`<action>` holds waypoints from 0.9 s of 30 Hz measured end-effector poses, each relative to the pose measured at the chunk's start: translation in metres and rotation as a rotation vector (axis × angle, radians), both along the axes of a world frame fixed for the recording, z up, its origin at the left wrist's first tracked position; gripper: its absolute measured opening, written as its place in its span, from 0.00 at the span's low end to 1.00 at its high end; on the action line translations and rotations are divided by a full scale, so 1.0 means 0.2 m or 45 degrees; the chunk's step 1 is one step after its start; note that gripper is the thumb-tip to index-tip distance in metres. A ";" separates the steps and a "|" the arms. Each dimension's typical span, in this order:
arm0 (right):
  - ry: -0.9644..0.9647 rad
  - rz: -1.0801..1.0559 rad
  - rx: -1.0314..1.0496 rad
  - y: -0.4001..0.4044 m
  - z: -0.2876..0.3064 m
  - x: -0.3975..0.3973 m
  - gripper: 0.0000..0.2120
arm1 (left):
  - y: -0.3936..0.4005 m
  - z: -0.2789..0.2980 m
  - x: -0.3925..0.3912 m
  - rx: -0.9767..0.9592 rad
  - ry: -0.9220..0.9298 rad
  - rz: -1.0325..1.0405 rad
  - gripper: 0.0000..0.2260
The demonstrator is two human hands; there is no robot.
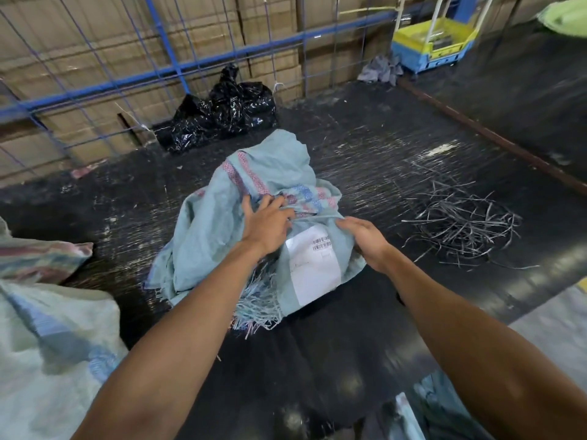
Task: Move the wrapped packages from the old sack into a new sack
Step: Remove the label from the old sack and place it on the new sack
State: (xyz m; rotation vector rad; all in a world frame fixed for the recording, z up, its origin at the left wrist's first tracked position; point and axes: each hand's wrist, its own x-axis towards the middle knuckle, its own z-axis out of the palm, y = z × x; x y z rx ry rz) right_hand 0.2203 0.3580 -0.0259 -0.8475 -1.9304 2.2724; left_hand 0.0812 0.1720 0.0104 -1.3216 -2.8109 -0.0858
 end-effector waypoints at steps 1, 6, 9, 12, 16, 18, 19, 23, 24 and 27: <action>-0.016 -0.042 0.168 0.01 0.00 -0.01 0.06 | 0.00 0.03 -0.01 0.012 -0.076 0.015 0.09; 0.247 0.025 0.463 -0.02 0.09 -0.07 0.08 | -0.01 0.14 -0.07 0.041 -0.354 0.086 0.11; 0.039 0.204 1.021 -0.03 0.15 -0.14 0.07 | -0.02 0.22 -0.05 -0.003 -0.498 0.070 0.11; 0.052 0.124 1.187 -0.06 0.19 -0.21 0.08 | 0.01 0.29 -0.03 0.054 -0.647 0.089 0.14; 0.156 0.018 1.170 -0.09 0.25 -0.22 0.07 | 0.01 0.30 -0.07 0.002 -0.655 0.072 0.20; 0.198 0.016 1.181 -0.09 0.25 -0.19 0.07 | 0.00 0.30 -0.09 -0.052 -0.629 0.002 0.19; 0.256 -0.016 1.198 -0.10 0.24 -0.18 0.07 | 0.00 0.29 -0.10 -0.052 -0.633 0.014 0.19; 0.512 -0.037 1.259 -0.12 0.26 -0.10 0.04 | 0.03 0.29 -0.12 0.089 -0.700 0.038 0.20; 0.539 0.012 1.273 -0.13 0.28 -0.08 0.05 | 0.04 0.30 -0.12 0.119 -0.709 0.028 0.21; 0.483 0.139 1.303 -0.14 0.30 -0.06 0.10 | 0.07 0.31 -0.14 0.138 -0.738 0.035 0.21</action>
